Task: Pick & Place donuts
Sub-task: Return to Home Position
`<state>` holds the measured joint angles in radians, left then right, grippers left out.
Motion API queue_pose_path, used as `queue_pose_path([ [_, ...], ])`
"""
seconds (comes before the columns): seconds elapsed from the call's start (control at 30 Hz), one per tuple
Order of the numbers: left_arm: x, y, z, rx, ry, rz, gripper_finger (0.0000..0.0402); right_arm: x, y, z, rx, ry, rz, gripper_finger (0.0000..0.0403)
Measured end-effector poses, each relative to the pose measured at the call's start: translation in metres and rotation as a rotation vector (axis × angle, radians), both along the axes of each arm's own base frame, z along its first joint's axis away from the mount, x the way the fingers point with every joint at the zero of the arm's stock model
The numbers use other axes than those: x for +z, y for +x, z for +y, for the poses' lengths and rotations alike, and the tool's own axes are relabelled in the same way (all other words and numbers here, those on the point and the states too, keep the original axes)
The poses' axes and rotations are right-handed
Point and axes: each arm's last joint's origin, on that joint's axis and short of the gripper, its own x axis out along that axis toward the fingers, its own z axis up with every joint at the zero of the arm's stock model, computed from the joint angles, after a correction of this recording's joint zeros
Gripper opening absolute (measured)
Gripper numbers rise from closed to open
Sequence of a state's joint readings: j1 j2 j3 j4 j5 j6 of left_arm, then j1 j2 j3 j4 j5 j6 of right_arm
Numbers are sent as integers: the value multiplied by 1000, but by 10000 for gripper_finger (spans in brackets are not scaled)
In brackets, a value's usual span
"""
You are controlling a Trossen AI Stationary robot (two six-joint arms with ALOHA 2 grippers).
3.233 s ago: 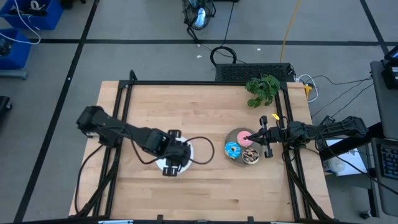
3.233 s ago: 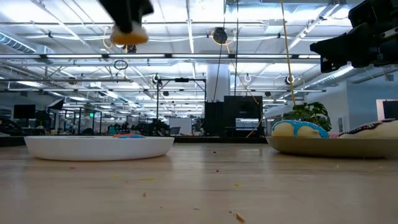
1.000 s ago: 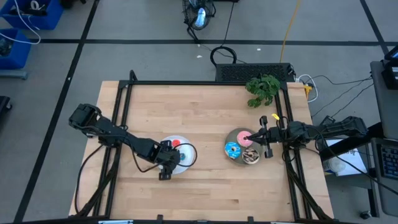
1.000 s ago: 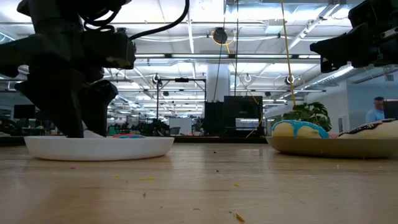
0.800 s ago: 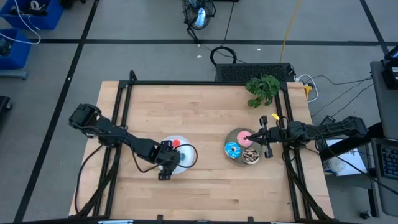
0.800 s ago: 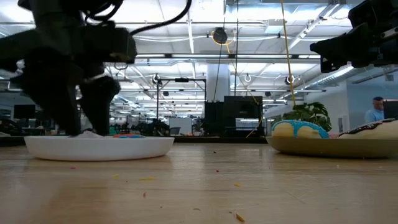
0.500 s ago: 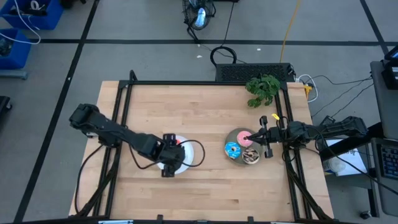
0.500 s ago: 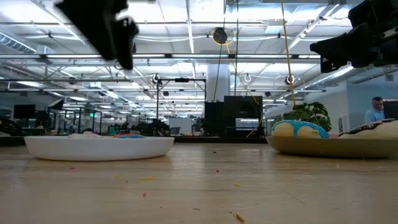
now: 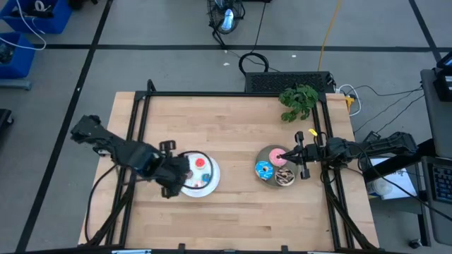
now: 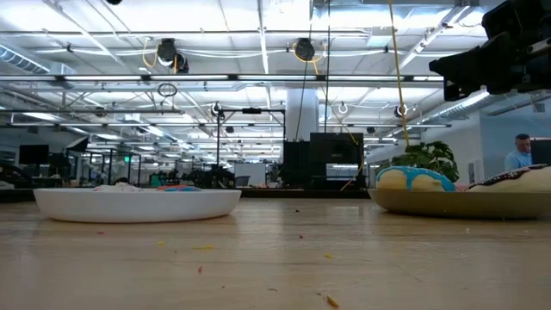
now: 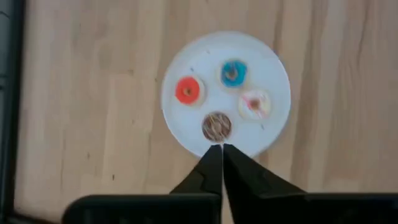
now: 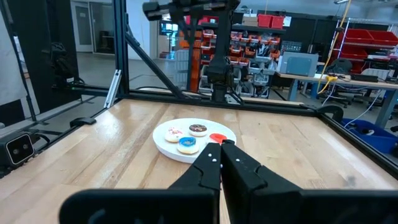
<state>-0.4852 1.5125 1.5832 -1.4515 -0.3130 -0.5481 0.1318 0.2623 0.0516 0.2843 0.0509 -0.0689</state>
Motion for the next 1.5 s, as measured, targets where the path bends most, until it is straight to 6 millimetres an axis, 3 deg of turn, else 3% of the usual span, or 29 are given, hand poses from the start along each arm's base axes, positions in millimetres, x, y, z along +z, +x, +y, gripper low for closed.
queue_pose_path([
  [0.23,1,-46,-8,-74,-100,-347,16,0,0,0,0,0,4,0],
  [0.6,-58,-102,24,-146,-98,-698,4,0,0,0,0,-3,3,0],
  [0.8,-105,-107,46,-221,-53,-893,3,0,0,0,-14,-28,1,0],
  [1.0,-134,-127,63,-258,-37,-978,2,5,0,-1,-28,-15,-51,0],
  [1.23,-147,-150,79,-265,56,-1168,1,6,0,-1,-27,-42,-72,0],
  [1.37,-155,-155,85,-347,94,-1240,1,15,-2,0,15,-68,-180,0],
  [1.5,-160,-153,89,-372,120,-1198,1,15,-2,-1,2,-56,-172,0],
])
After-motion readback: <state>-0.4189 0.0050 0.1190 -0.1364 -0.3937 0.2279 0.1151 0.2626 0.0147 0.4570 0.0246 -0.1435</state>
